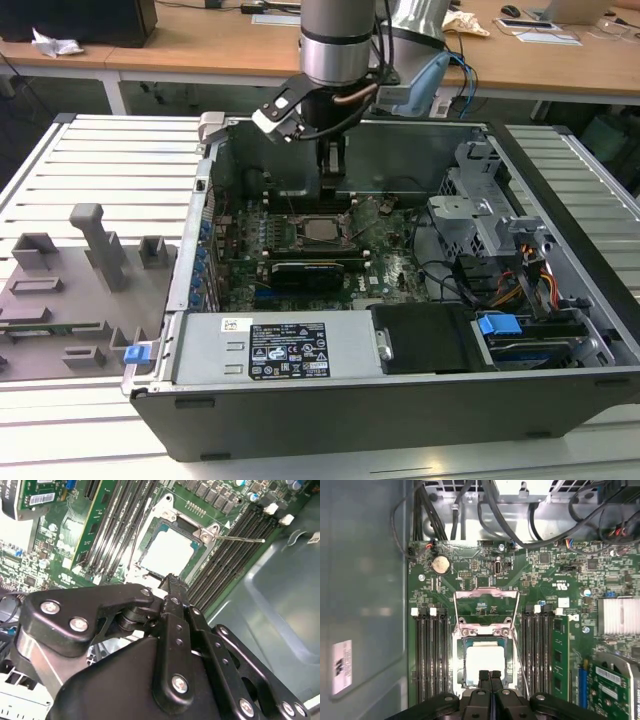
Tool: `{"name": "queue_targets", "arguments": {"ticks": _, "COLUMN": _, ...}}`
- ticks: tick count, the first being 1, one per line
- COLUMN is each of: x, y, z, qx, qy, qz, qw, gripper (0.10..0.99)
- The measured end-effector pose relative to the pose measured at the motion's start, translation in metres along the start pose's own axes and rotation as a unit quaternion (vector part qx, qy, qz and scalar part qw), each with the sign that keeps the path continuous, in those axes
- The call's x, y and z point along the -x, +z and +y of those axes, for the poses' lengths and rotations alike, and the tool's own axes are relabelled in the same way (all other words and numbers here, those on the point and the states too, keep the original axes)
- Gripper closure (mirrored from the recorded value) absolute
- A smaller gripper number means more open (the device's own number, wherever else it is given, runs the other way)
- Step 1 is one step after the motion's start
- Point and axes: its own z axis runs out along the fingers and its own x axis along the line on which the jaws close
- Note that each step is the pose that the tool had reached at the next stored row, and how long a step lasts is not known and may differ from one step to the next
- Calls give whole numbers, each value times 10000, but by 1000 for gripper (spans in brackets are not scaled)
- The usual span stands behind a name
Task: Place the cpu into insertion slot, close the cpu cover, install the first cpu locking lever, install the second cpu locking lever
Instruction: 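Close the cpu cover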
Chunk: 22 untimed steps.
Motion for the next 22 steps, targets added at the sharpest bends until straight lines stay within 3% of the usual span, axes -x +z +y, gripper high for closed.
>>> {"name": "queue_targets", "arguments": {"ticks": 8, "x": 109, "y": 3, "z": 7, "qx": 3, "qy": -1, "qz": 0, "qw": 10000, "gripper": 980}}
{"name": "queue_targets", "arguments": {"ticks": 13, "x": 100, "y": 40, "z": 237, "qx": 3, "qy": -14, "qz": 0, "qw": 10000, "gripper": 980}}
{"name": "queue_targets", "arguments": {"ticks": 22, "x": 61, "y": 94, "z": 422, "qx": 5, "qy": -216, "qz": 7, "qw": 9998, "gripper": 980}}
